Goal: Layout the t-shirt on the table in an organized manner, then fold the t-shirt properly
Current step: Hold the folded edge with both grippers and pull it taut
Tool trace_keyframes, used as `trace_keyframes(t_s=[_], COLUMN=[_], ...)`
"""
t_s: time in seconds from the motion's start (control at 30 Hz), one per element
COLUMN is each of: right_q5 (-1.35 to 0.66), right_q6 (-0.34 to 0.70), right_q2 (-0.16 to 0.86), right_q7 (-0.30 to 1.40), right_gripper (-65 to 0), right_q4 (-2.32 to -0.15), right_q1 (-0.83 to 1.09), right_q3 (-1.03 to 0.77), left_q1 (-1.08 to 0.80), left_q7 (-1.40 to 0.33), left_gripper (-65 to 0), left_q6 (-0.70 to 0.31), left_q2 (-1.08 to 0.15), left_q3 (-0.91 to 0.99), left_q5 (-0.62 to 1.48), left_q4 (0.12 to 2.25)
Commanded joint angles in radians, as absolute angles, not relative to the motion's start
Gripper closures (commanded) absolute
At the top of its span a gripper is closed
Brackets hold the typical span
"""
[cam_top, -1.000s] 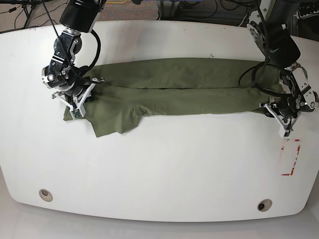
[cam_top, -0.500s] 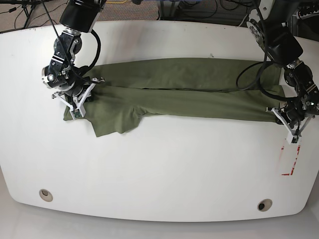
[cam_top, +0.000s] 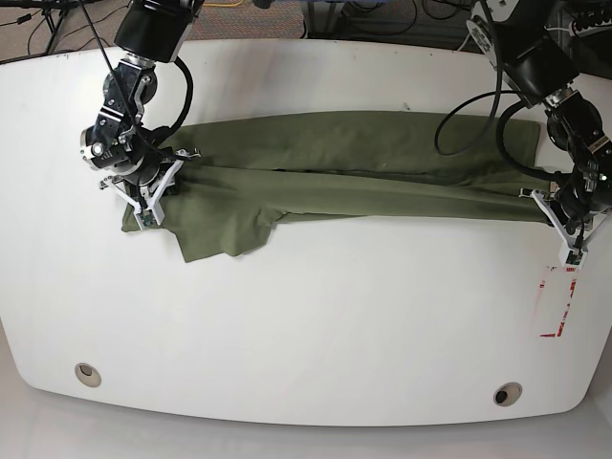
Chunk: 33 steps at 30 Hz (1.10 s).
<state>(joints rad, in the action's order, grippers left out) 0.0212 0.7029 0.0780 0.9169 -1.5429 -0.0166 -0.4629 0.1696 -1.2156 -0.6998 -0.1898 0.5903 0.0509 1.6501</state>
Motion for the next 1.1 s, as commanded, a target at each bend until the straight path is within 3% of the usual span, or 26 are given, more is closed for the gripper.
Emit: trace_keyframes(t_s=[0.0,0.87,0.93,1.07], right_q5=[0.044,0.044,0.044,0.044], right_q6=[0.698,0.698,0.698,0.698], right_q2=[0.085,0.085,0.085,0.085], right_q7=[0.951,0.951,0.951,0.951], right_gripper=[-8.1,-8.1,-8.1,-8.1], right_q4=[-1.546,-1.546,-1.546,-1.546], right_q1=[-0.018,-0.016,-0.016,-0.016], right_q3=[-0.463,-0.463,-0.463,-0.463], left_q1=[0.148,-0.044,-0.044,-0.044], left_q7=[-1.231,-1.257,-1.257,-1.26], left_gripper=[-1.8,-2.6,-5.1,-18.9], left_q6=[-0.698,-0.698,-0.698,-0.698], left_q2=[-0.206,-0.214,-0.214,-0.219], left_q3=[0.593,0.593,0.59,0.59], left_q5=[0.045,0.045,0.045,0.044], left_q4=[1.716,1.768,1.768,1.771])
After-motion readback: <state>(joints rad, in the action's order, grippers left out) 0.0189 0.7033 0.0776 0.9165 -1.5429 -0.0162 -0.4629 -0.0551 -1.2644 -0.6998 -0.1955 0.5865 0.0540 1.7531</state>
